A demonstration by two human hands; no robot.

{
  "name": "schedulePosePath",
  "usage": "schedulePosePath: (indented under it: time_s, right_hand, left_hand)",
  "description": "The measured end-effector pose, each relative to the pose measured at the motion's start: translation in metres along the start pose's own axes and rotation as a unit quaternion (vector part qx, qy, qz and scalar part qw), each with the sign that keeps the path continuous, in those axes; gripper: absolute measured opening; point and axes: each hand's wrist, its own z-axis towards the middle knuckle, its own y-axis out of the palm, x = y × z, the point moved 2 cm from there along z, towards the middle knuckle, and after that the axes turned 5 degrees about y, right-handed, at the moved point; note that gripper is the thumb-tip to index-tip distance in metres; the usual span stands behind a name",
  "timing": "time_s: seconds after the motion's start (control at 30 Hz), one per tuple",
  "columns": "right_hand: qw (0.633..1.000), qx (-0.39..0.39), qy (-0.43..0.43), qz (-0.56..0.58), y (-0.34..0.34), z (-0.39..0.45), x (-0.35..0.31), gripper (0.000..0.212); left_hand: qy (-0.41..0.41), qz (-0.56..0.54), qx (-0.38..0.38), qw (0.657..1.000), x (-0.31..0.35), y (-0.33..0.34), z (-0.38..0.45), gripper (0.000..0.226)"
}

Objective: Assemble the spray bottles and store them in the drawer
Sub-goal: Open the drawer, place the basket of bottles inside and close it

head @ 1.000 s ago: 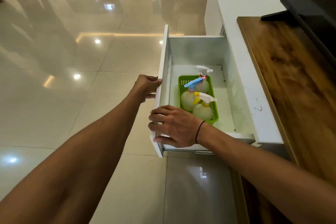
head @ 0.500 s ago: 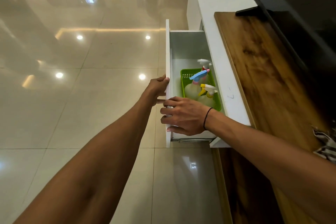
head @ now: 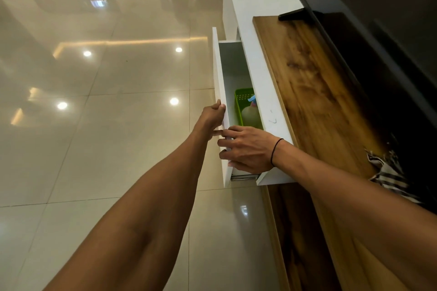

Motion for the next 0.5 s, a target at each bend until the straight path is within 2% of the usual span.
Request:
schedulePosePath:
  time_s: [0.3,0.5]
  right_hand:
    - [0.998,-0.036,0.006,-0.048,-0.003,-0.027,0.002,0.024]
    - [0.991,-0.121,0.03,-0.05,-0.001,-0.038,0.002,0.03]
  left_hand:
    - [0.007,0.011,-0.024,1.0,0.0,0.045,0.0,0.055]
    - [0.017,-0.007,-0.02,1.0,-0.001,0.065,0.002,0.053]
